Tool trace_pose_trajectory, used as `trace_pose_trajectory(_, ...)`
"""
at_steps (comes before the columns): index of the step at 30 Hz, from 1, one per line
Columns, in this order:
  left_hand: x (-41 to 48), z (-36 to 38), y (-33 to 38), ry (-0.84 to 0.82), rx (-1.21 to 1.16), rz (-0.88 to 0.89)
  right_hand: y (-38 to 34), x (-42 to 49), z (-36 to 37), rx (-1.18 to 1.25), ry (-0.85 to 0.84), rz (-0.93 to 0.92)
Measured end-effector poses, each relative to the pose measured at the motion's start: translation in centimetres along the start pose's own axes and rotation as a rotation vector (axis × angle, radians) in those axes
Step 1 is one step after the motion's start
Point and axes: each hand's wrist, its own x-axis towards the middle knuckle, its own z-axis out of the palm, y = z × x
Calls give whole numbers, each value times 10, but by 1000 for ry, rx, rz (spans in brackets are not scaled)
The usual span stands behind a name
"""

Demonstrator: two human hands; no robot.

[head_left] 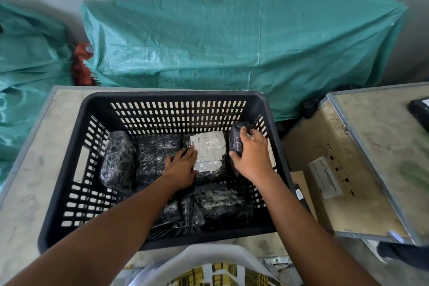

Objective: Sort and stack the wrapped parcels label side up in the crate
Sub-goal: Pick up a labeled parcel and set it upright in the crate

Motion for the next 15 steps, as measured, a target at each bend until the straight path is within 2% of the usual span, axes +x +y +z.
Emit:
trace_pose_trajectory(6,-4,-4,3,-6,7,-8,9,1,12,331,-237,26)
trace_pose_trajectory(12,-13,-42,19,43,-89,43,14,8,8,541,-96,81)
trace_pose_trajectory(15,-25,-78,31,125,-227,205,13,7,0,555,-59,42)
